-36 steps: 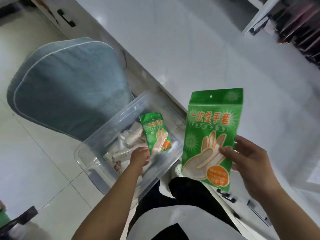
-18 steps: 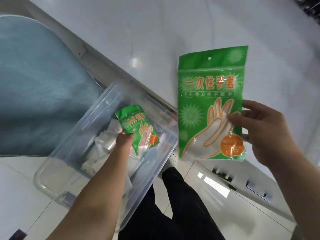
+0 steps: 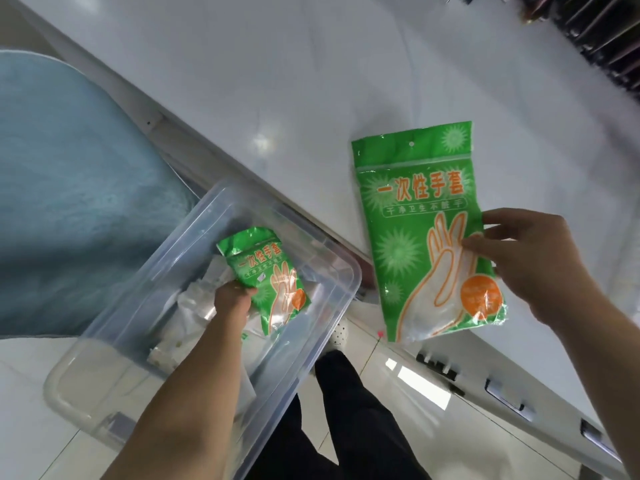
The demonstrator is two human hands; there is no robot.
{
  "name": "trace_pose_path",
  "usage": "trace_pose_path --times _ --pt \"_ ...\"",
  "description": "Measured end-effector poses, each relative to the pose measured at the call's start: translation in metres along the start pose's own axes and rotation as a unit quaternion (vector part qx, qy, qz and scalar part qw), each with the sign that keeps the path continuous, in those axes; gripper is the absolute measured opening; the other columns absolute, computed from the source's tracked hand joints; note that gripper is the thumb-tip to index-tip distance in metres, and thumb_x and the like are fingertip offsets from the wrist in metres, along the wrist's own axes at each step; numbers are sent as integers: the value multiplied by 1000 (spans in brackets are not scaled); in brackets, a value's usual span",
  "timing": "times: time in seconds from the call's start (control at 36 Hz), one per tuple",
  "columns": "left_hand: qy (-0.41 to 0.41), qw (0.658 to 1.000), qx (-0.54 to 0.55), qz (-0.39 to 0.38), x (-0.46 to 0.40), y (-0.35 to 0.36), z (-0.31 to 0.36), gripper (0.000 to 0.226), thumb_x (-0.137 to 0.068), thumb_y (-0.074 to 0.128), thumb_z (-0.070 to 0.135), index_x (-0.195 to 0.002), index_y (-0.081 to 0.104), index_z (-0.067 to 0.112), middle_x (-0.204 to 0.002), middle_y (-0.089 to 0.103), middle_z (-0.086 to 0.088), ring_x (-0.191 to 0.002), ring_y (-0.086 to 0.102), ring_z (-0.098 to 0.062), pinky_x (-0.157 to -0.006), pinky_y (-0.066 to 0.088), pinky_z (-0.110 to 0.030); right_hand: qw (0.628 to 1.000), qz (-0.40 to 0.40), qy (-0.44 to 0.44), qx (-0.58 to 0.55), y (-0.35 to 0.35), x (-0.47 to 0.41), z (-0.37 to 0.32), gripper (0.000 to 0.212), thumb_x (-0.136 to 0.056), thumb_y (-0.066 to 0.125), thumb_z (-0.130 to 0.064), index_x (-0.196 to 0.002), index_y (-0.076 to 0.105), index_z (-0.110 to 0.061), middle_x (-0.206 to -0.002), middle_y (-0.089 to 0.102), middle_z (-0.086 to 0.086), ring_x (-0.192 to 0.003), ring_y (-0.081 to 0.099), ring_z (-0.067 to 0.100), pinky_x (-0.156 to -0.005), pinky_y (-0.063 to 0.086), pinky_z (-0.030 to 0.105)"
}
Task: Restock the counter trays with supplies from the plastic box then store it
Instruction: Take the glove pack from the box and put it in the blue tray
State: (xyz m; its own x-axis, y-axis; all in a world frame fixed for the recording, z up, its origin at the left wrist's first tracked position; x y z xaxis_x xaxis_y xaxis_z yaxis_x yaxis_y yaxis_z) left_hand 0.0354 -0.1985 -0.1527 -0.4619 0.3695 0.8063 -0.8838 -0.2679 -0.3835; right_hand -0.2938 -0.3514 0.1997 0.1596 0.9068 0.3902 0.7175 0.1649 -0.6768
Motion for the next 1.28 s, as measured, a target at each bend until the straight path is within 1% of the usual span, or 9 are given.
trace_pose_path --times 0.17,0.33,0.53,0.72,0.78,0.86,1.0,1.08,1.28 --pt "82 996 5 19 51 -32 9 13 -84 73 10 -94 71 2 -89 69 -5 -85 65 -24 -79 48 -31 999 25 20 34 -11 -7 3 22 -80 76 -6 -96 71 -21 -81 72 3 -73 72 28 -74 60 47" --pt "138 980 138 29 140 -72 27 11 -85 68 -1 -86 60 7 -75 65 1 -65 57 -19 -53 44 -23 997 52 31 53 -30 -28 12 22 -74 74 -6 -92 72 -18 -80 72 3 -66 70 30 -69 61 49" --pt "165 959 231 -16 206 -102 42 20 -89 65 -4 -96 61 15 -83 77 0 -84 68 -28 -83 53 -48 994 42 31 91 -49 -57 21 17 -65 73 -16 -67 63 -30 -75 72 2 -69 71 32 -70 61 52" --pt "202 936 286 -31 280 -112 89 15 -93 60 3 -101 62 15 -94 77 -3 -78 74 -16 -69 59 -41 983 50 -74 159 -58 -53 -18 42 -80 72 -25 -121 62 -27 -120 68 2 -94 66 24 -88 53 38" --pt "205 933 295 -34 298 -111 102 16 -93 60 5 -106 62 15 -100 76 -6 -82 74 -19 -67 60 -42 991 14 -120 62 -54 -38 -32 34 -81 75 -25 -114 66 -26 -112 71 3 -96 68 22 -90 54 42" --pt "220 922 316 -46 325 -105 127 18 -91 61 7 -108 62 13 -103 74 -9 -85 73 -23 -64 60 -42 975 -147 -128 -105 -31 -1 -49 26 -82 76 -16 -107 70 -22 -105 73 3 -97 69 18 -86 56 38" --pt "227 911 333 -80 353 -80 164 17 -76 67 20 -93 68 23 -97 74 -8 -81 71 -21 -61 58 -37 916 -348 -109 -170 -3 50 -56 36 -81 77 -15 -113 69 -30 -107 73 -3 -93 72 11 -72 56 21" --pt "207 912 337 -112 356 -56 176 31 -75 68 19 -106 63 17 -101 73 -10 -84 71 -24 -61 57 -37 907 -355 -51 -221 -1 44 -42 38 -82 74 -2 -110 68 -27 -99 73 6 -78 73 13 -57 53 17" --pt "177 910 309 -211 357 15 196 66 -67 74 0 -128 55 18 -117 71 -11 -98 71 -29 -70 57 -41 933 -283 23 -219 -33 -1 -4 37 -84 70 3 -116 65 -16 -103 70 17 -77 74 29 -63 61 37"
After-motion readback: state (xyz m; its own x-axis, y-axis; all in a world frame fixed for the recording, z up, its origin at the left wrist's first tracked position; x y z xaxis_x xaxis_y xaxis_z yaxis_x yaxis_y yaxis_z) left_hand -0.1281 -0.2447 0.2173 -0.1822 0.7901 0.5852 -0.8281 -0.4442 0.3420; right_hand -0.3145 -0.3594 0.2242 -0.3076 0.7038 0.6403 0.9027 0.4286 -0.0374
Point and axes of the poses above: each hand's wrist, its own x-axis away from the middle knuckle, its own y-axis out of the palm, z = x × y, the point moved 7 cm from there along -x, towards the middle knuckle
